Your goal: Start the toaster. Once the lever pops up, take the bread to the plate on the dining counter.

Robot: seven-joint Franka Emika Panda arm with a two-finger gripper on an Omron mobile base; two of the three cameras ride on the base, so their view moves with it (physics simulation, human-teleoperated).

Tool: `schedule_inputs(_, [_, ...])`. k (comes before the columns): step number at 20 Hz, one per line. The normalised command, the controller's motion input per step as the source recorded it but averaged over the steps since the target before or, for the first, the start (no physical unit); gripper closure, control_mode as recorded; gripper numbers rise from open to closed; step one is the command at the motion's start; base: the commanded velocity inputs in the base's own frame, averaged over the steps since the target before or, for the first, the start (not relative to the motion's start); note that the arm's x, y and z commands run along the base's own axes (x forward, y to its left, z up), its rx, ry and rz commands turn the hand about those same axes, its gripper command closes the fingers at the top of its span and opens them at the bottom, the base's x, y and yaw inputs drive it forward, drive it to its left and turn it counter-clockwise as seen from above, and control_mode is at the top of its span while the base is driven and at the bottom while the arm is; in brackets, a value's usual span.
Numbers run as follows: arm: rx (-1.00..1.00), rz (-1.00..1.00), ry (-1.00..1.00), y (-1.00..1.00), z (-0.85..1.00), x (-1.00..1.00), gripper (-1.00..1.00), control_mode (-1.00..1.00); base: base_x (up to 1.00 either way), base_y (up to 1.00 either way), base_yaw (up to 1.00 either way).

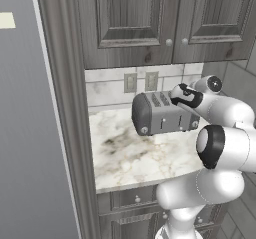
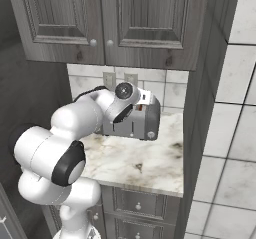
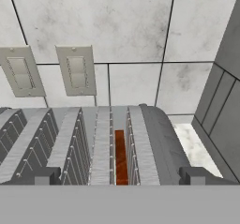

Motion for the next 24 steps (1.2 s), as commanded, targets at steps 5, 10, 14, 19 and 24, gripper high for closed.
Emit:
schedule_inputs(5, [0.00, 0.00, 0.00, 0.00, 0.00, 0.00, -1.00, -1.00, 0.00, 0.00, 0.00])
schedule_inputs(10, [0.00, 0.00, 0.00, 0.00, 0.00, 0.00, -1.00, -1.00, 0.00, 0.00, 0.00])
schedule_inputs(14, [0.00, 0.00, 0.00, 0.00, 0.00, 0.00, -1.00, -1.00, 0.00, 0.00, 0.00])
schedule_inputs(19, [0.00, 0.00, 0.00, 0.00, 0.00, 0.00, -1.00, -1.00, 0.00, 0.00, 0.00])
schedule_inputs(24, [0.00, 0.00, 0.00, 0.00, 0.00, 0.00, -1.00, -1.00, 0.00, 0.00, 0.00])
